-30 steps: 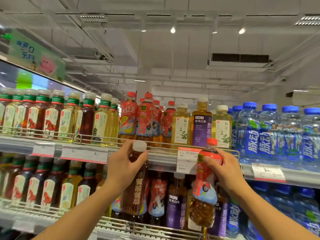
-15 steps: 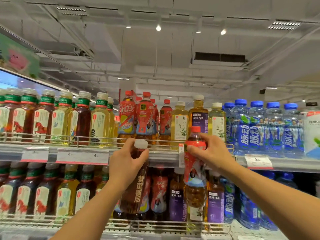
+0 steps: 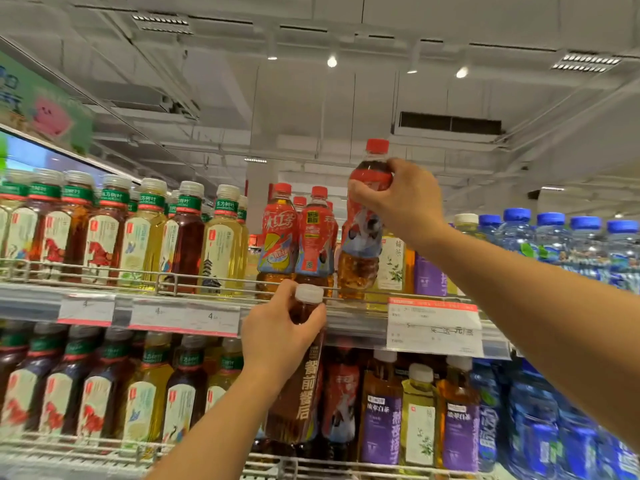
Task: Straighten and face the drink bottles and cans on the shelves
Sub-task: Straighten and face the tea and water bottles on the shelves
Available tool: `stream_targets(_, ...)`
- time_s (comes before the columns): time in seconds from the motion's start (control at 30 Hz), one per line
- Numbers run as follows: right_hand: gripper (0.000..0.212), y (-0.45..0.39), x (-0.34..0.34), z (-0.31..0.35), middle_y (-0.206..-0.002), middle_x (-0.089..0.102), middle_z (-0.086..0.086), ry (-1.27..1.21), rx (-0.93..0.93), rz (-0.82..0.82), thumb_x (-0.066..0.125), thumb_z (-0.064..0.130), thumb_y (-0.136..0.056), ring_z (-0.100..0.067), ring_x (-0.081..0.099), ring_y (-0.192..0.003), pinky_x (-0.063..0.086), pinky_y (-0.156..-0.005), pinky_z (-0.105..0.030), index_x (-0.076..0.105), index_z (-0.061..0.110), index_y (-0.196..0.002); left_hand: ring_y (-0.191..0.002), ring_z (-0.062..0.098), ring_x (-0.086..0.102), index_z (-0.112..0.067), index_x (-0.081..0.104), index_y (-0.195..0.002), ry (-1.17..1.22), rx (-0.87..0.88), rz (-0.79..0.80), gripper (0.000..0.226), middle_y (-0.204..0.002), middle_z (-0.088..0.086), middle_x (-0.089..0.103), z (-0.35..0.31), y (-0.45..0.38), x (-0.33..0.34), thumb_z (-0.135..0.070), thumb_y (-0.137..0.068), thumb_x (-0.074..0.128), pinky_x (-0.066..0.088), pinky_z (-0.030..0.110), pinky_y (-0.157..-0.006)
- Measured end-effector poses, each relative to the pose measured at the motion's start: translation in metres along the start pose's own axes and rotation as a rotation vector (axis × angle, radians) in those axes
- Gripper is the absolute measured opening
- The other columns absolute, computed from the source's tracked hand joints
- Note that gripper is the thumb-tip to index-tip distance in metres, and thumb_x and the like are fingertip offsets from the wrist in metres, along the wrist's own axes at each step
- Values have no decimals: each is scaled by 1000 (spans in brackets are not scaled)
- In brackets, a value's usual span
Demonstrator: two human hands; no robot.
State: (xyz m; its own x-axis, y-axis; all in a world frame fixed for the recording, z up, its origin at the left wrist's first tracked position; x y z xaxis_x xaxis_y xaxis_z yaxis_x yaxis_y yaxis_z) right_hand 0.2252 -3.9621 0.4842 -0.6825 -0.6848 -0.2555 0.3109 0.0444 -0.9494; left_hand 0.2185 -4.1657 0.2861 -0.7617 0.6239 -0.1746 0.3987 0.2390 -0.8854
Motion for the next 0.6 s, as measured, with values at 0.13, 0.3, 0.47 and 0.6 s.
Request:
stream_targets(0.13, 58, -12, 28, -2, -93, 71, 7, 181, 26, 48, 63, 75, -80, -15, 69, -80, 62, -72, -38, 64, 25, -108, -59, 7, 56, -35, 53, -94, -6, 2, 3, 28, -60, -16, 55, 0, 0, -1, -58, -84, 66, 40, 30, -53)
stream_targets(0.3, 62, -2, 74, -20, -89, 69, 4, 258, 95, 239, 66, 74, -80, -18, 69, -78, 62, -70, -43, 55, 20, -110, -57, 6, 55, -36, 53, -94, 16, 19, -4, 30, -61, -18, 54, -1, 1, -1, -63, -83, 60, 38, 28, -52)
stream_targets(0.47, 70, -9, 85, -35, -99, 68, -2, 217, 176, 300, 69, 69, -80, -25, 69, -85, 62, -75, -46, 47, 15, -119, -59, 6, 57, -37, 55, -96, 21, 41, -16, 36, -63, -19, 56, -1, 2, -1, -69, -81, 51, 39, 25, -52)
stream_targets(0.6, 58, -17, 90, -27, -91, 71, 1, 217, 139, 329, 76, 67, -75, -18, 68, -78, 62, -72, -40, 61, 19, -103, -59, 3, 55, -39, 54, -96, 14, 37, -10, 28, -62, -21, 55, -2, 2, -2, -63, -83, 58, 35, 21, -53)
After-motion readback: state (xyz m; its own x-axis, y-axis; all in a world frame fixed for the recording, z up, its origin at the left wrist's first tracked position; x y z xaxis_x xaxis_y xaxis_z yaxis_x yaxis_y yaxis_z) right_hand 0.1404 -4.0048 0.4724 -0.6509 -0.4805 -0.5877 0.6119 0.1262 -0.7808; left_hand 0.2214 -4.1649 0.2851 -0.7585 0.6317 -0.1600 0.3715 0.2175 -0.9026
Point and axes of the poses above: each hand's wrist, its own y-axis away from the middle knuckle, its own x-axis out of the palm, z = x × y, the point moved 10 cm from there along -y, towards the middle knuckle
